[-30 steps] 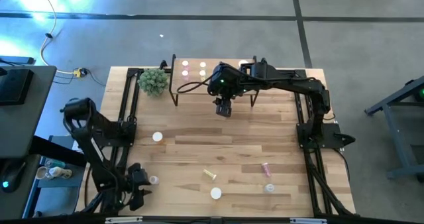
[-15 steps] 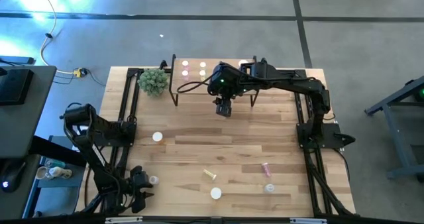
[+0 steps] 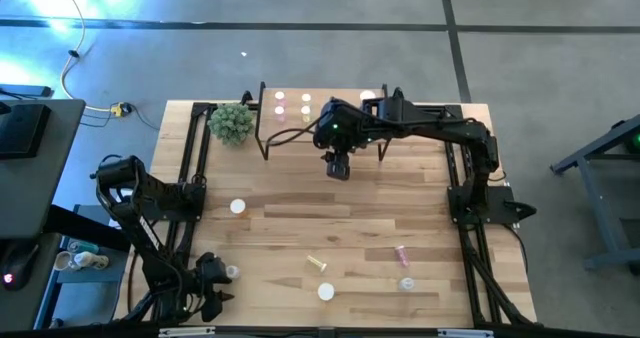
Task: Pick and place medicine bottles onto shelf by color
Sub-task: Put the left transparent pill bottle aligned with the other transparent pill bottle on the shelf
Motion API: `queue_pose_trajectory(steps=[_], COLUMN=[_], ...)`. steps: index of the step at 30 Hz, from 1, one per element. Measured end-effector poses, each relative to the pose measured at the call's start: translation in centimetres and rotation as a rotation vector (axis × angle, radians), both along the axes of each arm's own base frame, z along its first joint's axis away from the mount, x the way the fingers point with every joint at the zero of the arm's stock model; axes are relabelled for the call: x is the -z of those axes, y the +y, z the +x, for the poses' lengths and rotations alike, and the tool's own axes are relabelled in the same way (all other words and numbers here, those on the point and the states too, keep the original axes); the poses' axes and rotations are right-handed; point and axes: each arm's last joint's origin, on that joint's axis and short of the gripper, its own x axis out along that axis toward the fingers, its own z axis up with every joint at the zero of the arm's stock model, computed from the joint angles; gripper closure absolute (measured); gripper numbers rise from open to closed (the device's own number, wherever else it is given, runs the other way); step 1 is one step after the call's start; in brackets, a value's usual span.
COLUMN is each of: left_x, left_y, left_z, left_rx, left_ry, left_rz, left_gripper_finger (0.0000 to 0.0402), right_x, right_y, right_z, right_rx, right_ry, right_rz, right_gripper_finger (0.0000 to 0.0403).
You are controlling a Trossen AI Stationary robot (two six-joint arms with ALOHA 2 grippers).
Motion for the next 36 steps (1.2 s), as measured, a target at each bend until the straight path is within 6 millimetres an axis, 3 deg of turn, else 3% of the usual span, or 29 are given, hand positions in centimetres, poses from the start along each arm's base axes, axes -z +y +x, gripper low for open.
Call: queue_pose_trajectory(steps=[12, 20, 28, 36], left_x=[0.1, -1.4, -1.6, -1.7], left_y=[0.4, 1.3, 2.0, 2.0], left_z=[0.3, 0.4, -0.1, 0.1], left_rx=[0.021, 0.090, 0.037, 0.035], left_ry=[0.008, 0.046, 0.117, 0.070], left_rz=[0.043, 0.061, 0.063, 0.080], left_gripper_finger=[0.0187, 0.0211, 0.0233, 0.0238], right_x=[0.0, 0.0, 0.0, 0.1], right_y=[0.1, 0.1, 0.1, 0.2], right_z=[0.0, 0.0, -0.1, -0.1], right_rx=[0.002, 0.003, 0.003, 0.009], right_ry=[-0.001, -0.001, 0.008, 0.014], right_rz=[0.004, 0.004, 0.005, 0.011], right_gripper_finger=[0.0217, 0.0217, 0.0217, 0.0217])
